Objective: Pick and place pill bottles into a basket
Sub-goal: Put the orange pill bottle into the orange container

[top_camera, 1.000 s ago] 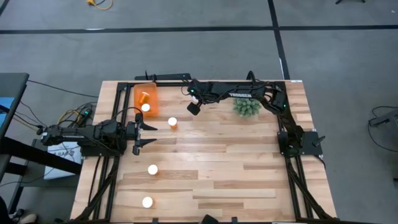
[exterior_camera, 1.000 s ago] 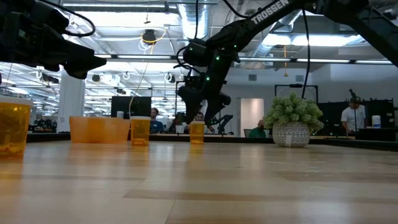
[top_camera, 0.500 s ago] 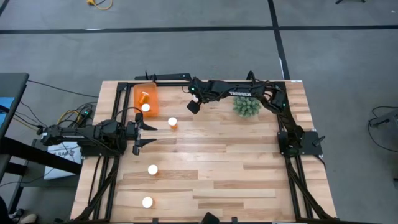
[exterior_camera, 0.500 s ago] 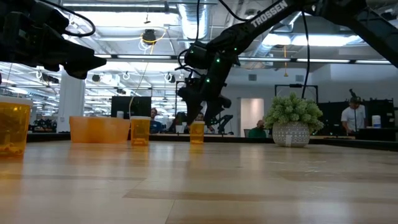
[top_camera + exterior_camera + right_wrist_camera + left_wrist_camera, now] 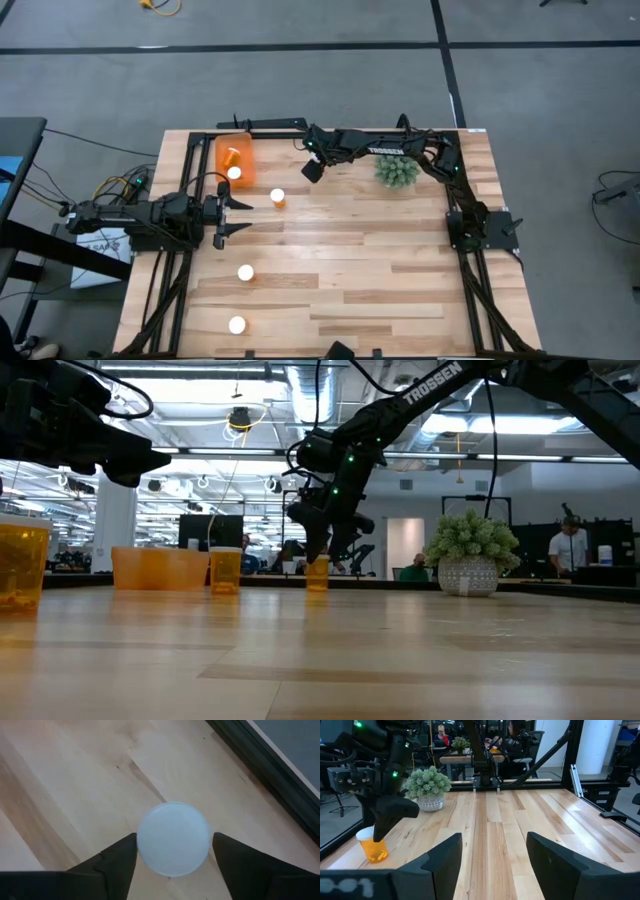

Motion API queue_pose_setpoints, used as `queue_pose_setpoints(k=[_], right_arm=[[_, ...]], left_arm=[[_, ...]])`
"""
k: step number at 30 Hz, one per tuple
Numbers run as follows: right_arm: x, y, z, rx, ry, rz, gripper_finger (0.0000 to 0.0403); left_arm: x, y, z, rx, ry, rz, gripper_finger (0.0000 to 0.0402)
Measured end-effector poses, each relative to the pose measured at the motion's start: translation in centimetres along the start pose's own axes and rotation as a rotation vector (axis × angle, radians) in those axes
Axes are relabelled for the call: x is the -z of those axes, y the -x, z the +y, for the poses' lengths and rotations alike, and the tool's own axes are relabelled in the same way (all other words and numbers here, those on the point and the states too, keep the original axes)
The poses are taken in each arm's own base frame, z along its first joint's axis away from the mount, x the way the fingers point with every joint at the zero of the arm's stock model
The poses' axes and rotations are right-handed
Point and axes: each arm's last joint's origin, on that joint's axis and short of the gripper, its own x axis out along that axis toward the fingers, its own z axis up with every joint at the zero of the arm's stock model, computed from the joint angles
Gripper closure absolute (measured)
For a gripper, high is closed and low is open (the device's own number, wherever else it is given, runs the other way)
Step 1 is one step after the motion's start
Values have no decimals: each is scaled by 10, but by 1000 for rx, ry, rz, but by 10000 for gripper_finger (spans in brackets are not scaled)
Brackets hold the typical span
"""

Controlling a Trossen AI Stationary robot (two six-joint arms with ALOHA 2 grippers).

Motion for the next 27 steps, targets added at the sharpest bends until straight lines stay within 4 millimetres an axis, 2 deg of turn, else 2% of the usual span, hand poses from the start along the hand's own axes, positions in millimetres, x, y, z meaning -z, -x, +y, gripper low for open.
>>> queue_pose_setpoints(k=[8, 17, 23, 27], right_arm=[[-1, 0, 0, 21, 8, -14, 215], [-6, 7, 5, 9, 43, -31, 193], [-19, 25, 19, -19, 104, -80, 220], [-28, 44, 33, -39, 155, -92, 210]], left_arm=[[0, 0, 0, 0, 0, 0, 189], [0, 0, 0, 0, 0, 1, 189], [0, 0, 0, 0, 0, 0, 189], [0, 0, 0, 0, 0, 0, 189]])
